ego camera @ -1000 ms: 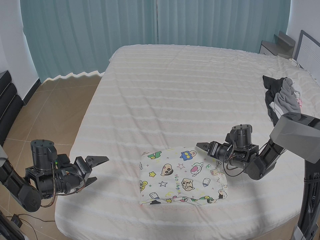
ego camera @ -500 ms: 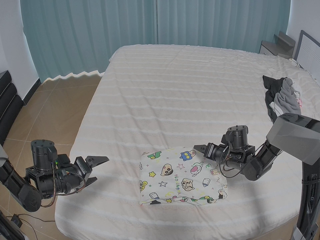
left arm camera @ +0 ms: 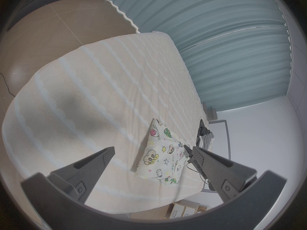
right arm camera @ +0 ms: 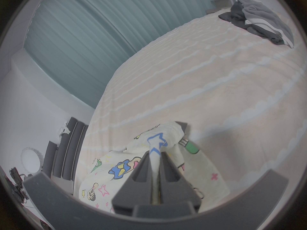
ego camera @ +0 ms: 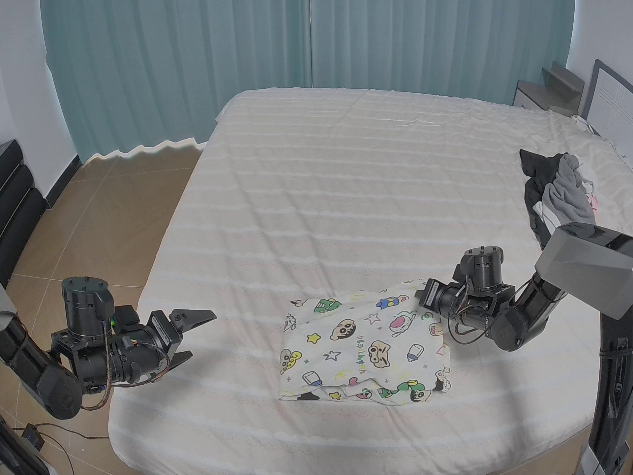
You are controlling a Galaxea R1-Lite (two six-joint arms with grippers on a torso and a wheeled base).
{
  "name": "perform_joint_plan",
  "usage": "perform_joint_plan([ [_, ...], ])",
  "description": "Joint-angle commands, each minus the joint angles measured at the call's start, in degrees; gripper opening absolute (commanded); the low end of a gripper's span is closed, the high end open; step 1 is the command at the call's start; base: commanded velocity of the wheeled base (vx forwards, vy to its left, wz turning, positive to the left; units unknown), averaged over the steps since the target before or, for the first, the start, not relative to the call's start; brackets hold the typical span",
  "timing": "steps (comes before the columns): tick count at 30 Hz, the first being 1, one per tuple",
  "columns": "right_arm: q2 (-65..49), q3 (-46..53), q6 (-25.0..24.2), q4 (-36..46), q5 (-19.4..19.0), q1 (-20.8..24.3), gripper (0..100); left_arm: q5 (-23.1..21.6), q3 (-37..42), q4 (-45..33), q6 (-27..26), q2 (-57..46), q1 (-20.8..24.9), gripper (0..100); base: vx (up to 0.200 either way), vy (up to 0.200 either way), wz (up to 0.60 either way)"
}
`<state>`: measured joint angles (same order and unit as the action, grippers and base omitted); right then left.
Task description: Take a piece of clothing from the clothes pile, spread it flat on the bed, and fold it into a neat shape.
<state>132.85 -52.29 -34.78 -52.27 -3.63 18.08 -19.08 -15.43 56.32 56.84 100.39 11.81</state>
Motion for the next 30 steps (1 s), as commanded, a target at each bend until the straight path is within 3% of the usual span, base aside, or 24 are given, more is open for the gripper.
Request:
perform_joint_plan([
  [1, -0.1, 0.3, -0.2, -0.2, -0.1, -0.9, 0, -0.1, 0.0, 0.0, 0.0, 0.2, 0.1, 100, 0.000, 0.000, 0.00],
  [9, -0.8, 3.2, 0.2, -3.9, -0.2, 2.1, 0, 0.0, 0.1, 0.0, 0.0, 0.2, 0.1, 100, 0.000, 0.000, 0.00],
  [10, -1.0, 3.4, 0.3, -3.9, -0.2, 2.3, 100, 0.0, 0.1, 0.0, 0.0, 0.2, 0.1, 100, 0.000, 0.000, 0.00],
  [19, -5.6, 7.7, 0.1, -4.2, -0.5, -0.9, 100, 0.0, -0.1, 0.0, -0.1, 0.6, 0.3, 100, 0.000, 0.000, 0.00],
  [27, -11.1, 20.6, 2.7, -7.6, -5.7, -4.4, 100, 0.3, -5.9, -0.2, -2.3, 5.6, 4.5, 100, 0.000, 0.000, 0.00],
  [30, -10.9, 28.1, 7.1, -11.6, -8.7, -4.7, 100, 0.1, -9.3, -0.6, -13.6, 13.4, 4.7, 100, 0.000, 0.000, 0.00],
])
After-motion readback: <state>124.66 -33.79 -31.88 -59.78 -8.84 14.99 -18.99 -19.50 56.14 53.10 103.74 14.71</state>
